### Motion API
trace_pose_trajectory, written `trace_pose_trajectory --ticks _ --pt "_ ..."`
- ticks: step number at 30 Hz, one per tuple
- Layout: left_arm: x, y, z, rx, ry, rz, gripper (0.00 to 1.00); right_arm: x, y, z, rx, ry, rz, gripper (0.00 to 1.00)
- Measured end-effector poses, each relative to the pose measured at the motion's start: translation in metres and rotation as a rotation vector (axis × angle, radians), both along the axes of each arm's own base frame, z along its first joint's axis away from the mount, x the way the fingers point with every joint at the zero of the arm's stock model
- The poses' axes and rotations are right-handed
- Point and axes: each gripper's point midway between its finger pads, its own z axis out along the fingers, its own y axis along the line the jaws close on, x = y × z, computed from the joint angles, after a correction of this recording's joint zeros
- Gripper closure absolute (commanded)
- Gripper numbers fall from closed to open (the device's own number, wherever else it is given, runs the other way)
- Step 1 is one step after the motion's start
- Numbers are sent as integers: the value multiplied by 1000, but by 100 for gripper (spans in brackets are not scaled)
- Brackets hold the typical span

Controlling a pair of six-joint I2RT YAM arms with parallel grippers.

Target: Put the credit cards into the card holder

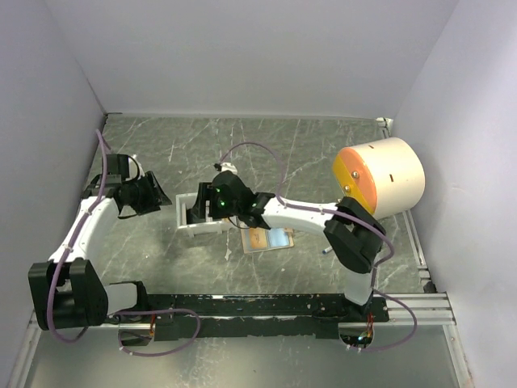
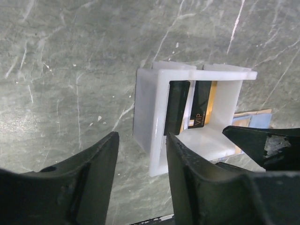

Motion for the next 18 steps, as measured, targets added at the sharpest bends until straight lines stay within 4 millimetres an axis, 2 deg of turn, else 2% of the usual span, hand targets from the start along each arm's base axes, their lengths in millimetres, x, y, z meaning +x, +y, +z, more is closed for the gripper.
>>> trace_pose_trajectory --ticks 6,9,14,18 --pt "0 -3 12 26 -43 -17 46 4 -28 27 -18 -87 -55 34" --pt "0 -17 17 74 -50 -60 47 8 -41 34 -25 -118 -79 35" --pt "9 -49 30 157 -83 -130 47 16 -65 13 -77 -100 -112 36" --pt "13 -61 23 249 -56 -139 51 23 -83 -10 -114 -65 -138 37"
